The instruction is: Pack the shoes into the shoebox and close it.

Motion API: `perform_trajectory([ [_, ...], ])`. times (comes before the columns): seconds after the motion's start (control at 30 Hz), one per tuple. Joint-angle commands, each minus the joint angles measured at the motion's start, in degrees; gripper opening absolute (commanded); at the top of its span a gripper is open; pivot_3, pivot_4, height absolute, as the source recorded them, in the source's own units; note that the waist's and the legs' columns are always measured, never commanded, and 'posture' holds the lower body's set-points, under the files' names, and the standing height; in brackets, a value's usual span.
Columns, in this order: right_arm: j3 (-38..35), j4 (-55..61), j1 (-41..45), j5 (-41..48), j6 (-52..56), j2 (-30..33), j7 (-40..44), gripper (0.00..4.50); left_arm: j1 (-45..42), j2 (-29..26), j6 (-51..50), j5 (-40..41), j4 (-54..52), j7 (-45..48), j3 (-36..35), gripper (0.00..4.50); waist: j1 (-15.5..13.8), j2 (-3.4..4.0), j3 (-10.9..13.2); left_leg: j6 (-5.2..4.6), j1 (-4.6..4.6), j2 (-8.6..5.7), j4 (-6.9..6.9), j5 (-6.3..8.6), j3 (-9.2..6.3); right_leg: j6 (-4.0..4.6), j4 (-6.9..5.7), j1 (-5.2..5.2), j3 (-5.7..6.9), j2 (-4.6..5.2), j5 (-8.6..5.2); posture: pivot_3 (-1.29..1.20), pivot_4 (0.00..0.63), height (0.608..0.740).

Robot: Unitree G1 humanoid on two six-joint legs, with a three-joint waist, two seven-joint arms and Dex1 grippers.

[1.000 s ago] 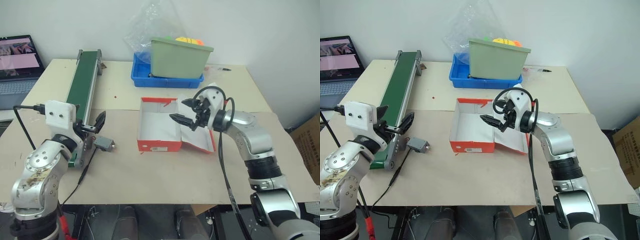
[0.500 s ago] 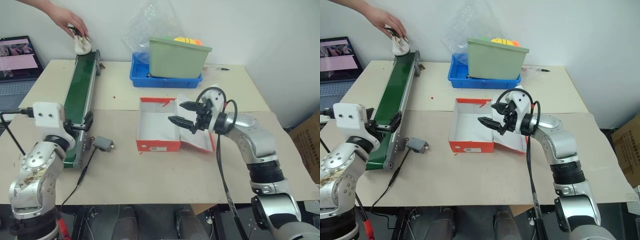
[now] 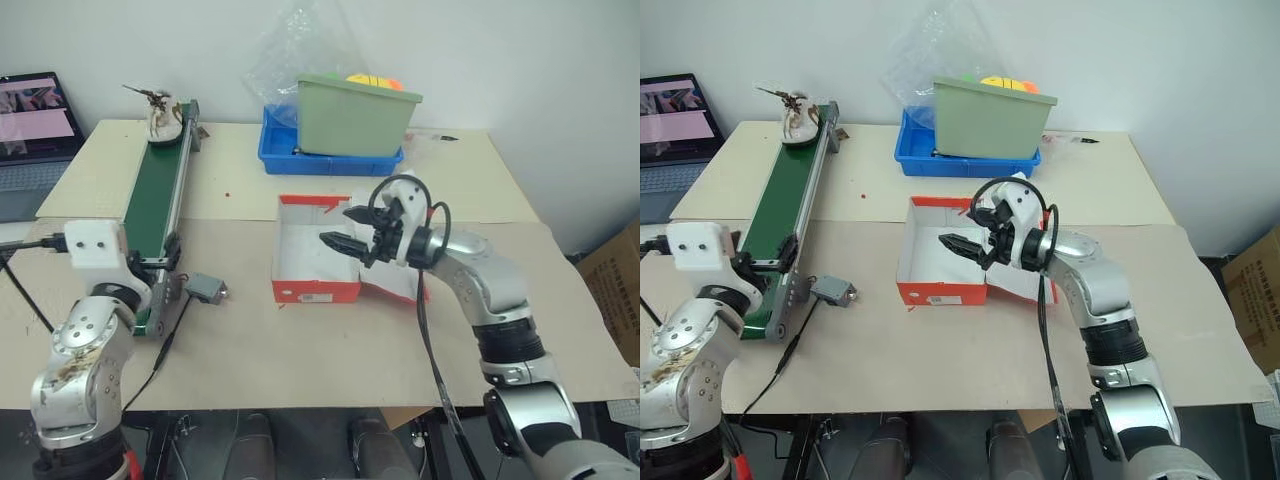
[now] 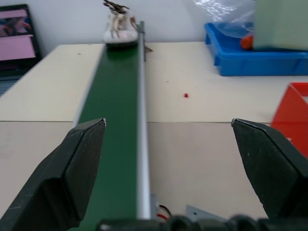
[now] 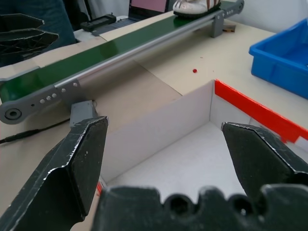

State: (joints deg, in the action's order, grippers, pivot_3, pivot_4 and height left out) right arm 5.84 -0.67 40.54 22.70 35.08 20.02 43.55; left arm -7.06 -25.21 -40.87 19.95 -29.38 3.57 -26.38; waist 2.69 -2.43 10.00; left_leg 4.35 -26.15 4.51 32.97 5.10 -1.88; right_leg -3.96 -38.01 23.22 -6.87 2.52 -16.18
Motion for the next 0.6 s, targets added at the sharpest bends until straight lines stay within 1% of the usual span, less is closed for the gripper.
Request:
perform_trajectory([
  [0.03,-0.45,0.85,1.43,0.14,-1.48,-0.14,0.86,4.44,0.10,-1.37,3.10,-1.21,2.08,-0.60,-5.39,4.50,-0.10,0.00,0.00,0.00,-0.01,0.00,0.00,0.00,0.00,0.00,0.01,0.00,0.00,0.01,0.00,0.00,0.150,0.740],
  [0.13,-0.17,1.03,1.25,0.30,-1.49,-0.27,1.36,4.44,1.57,-1.50,5.00,-0.83,4.14,0.68,-7.43,4.50,-0.19,0.00,0.00,0.00,-0.01,0.00,0.00,0.00,0.00,0.00,0.02,0.00,0.00,0.01,0.00,0.00,0.150,0.740],
  [0.23,0.53,3.31,0.42,2.12,-2.02,-0.27,4.93,4.44,3.96,-0.71,7.44,0.17,5.91,2.11,-9.83,4.50,-0.18,0.00,0.00,0.00,-0.01,0.00,0.00,0.00,0.00,0.00,0.02,0.00,0.01,0.01,0.00,0.00,0.150,0.740],
  [0.33,1.15,5.36,0.30,3.22,-2.09,0.02,7.84,4.44,5.23,-0.68,8.71,0.31,6.18,3.33,-9.56,4.50,-0.19,0.00,0.00,0.01,-0.01,0.00,-0.01,0.00,0.00,0.01,0.02,0.01,0.02,0.01,0.00,0.00,0.150,0.740],
  [0.43,0.90,7.13,1.02,4.34,-0.47,-0.34,8.47,4.44,5.47,-1.57,10.27,-0.14,6.38,5.42,-7.52,4.50,-0.28,-0.01,0.00,0.01,-0.01,0.01,-0.01,0.01,0.00,0.01,0.01,0.01,0.04,0.01,0.00,0.00,0.150,0.740],
  [0.5,1.01,7.90,1.20,4.70,0.03,-0.26,8.48,4.44,5.19,-1.52,10.57,-0.18,6.76,5.55,-7.42,4.50,-0.27,-0.01,0.00,0.02,-0.01,0.00,0.00,0.01,0.00,0.01,0.02,0.00,0.03,0.02,0.00,0.00,0.150,0.740],
  [0.6,1.24,9.16,1.08,5.08,0.92,-0.17,8.11,4.44,4.49,-2.35,11.03,-1.73,10.19,4.93,-7.44,4.50,-0.22,-0.01,0.00,0.02,-0.01,0.01,-0.01,0.01,0.00,0.01,0.01,0.02,0.03,0.01,0.00,0.00,0.150,0.740],
])
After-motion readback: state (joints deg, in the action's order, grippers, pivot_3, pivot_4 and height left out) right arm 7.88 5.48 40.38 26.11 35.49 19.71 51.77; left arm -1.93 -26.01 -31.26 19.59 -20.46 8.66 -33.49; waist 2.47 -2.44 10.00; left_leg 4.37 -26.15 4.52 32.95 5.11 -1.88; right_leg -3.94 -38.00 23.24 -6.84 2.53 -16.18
